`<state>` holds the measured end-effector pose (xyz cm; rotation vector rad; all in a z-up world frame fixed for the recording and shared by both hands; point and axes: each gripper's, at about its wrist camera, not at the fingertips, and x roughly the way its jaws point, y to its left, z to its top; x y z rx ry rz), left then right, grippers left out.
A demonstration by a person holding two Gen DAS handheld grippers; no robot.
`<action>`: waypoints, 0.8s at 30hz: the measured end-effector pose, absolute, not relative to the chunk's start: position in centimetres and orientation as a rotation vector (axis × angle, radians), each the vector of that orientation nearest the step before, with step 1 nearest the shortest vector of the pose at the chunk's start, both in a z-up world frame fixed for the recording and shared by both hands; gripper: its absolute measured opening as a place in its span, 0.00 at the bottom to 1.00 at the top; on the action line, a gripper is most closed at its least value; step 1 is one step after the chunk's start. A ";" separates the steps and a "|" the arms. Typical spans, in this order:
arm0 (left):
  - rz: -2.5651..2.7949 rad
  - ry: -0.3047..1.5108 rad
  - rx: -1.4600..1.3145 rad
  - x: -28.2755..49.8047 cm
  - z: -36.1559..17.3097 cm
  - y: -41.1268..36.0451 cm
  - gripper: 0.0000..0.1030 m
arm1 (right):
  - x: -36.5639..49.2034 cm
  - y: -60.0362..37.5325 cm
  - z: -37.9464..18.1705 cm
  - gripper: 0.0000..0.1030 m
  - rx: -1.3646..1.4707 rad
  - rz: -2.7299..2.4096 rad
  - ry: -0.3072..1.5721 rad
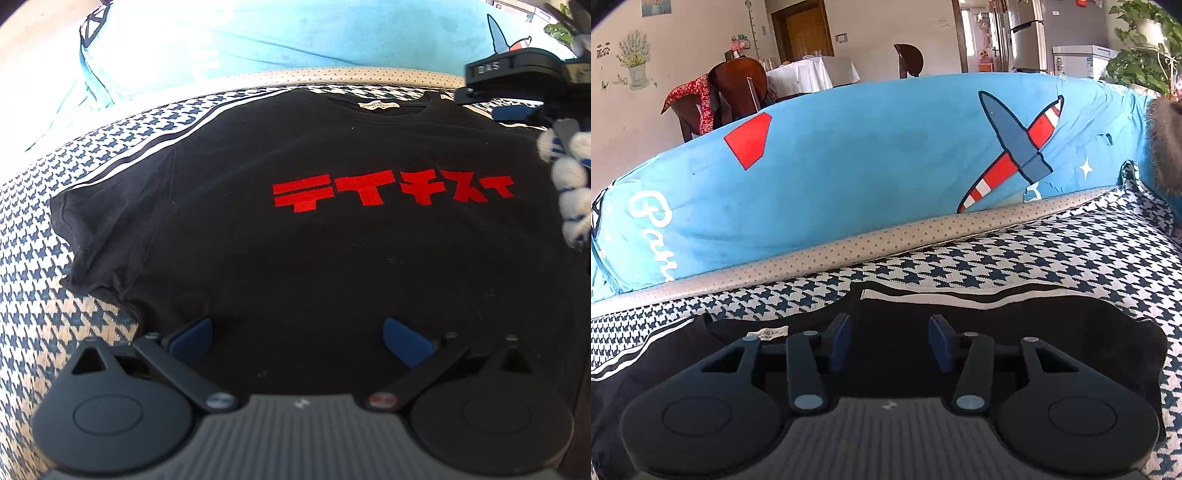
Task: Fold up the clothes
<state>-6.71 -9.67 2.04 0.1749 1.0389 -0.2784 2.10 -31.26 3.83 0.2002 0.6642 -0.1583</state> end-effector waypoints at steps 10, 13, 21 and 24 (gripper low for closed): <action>-0.285 1.039 0.172 -6.7 2.1 -9.3 1.00 | 4.8 -29.8 2.8 0.52 0.131 -0.133 0.677; -0.286 1.038 0.172 -6.6 1.9 -9.5 1.00 | 5.6 -29.7 2.4 0.52 0.107 -0.145 0.685; -0.287 1.035 0.173 -6.4 1.8 -9.5 1.00 | 6.7 -29.5 1.2 0.51 0.062 -0.168 0.704; -0.288 1.034 0.173 -6.5 1.7 -9.5 1.00 | 6.9 -29.4 1.2 0.40 0.055 -0.167 0.695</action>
